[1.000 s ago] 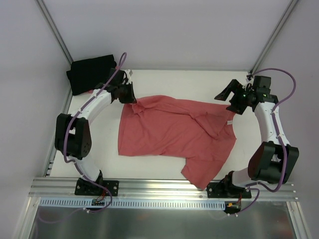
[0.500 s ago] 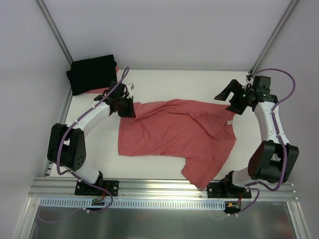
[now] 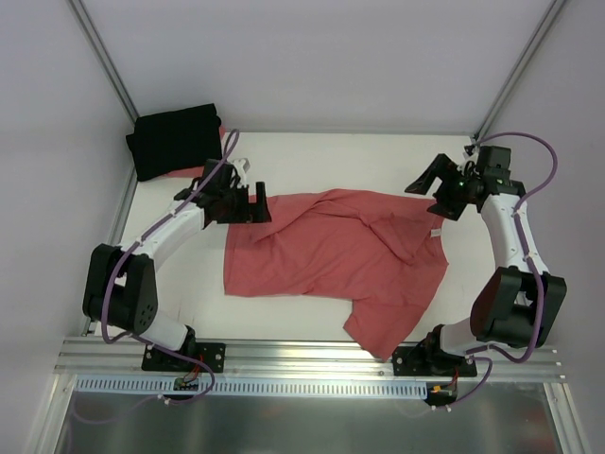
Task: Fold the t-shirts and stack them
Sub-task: Grap the side of the flattened tshirt furthest away from the robot with both arms
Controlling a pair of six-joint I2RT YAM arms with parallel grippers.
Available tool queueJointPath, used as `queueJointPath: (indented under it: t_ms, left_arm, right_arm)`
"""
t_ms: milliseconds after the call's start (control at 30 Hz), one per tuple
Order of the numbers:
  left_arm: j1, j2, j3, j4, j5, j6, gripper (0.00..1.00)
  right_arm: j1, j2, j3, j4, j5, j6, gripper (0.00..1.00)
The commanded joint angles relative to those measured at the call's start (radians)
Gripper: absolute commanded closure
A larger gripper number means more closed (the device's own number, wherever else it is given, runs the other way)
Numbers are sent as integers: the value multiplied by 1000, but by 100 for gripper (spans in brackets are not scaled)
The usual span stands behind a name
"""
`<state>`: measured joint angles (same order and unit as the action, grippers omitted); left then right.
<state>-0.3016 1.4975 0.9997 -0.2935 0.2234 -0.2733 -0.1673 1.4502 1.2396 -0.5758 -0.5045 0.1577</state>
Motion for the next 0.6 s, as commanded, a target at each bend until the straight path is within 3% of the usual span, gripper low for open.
queueJointPath:
  t_ms: [0,167,467,567]
  left_arm:
    - [-4,6,123,86,-3,-56,1]
    - [-4,43,243,96,54,-41,1]
    - [25,125,241,-21,128,-21,1]
    - [27,147,228,-110,157,-20,10]
  right_arm:
    - [12,-24,-28,-32,38,-43,0]
    - [12,-5,-55,-58,66,-84,0]
    - [12,27,-23,-36,37,-61,0]
    - [12,45,-14,-24,20,-46,1]
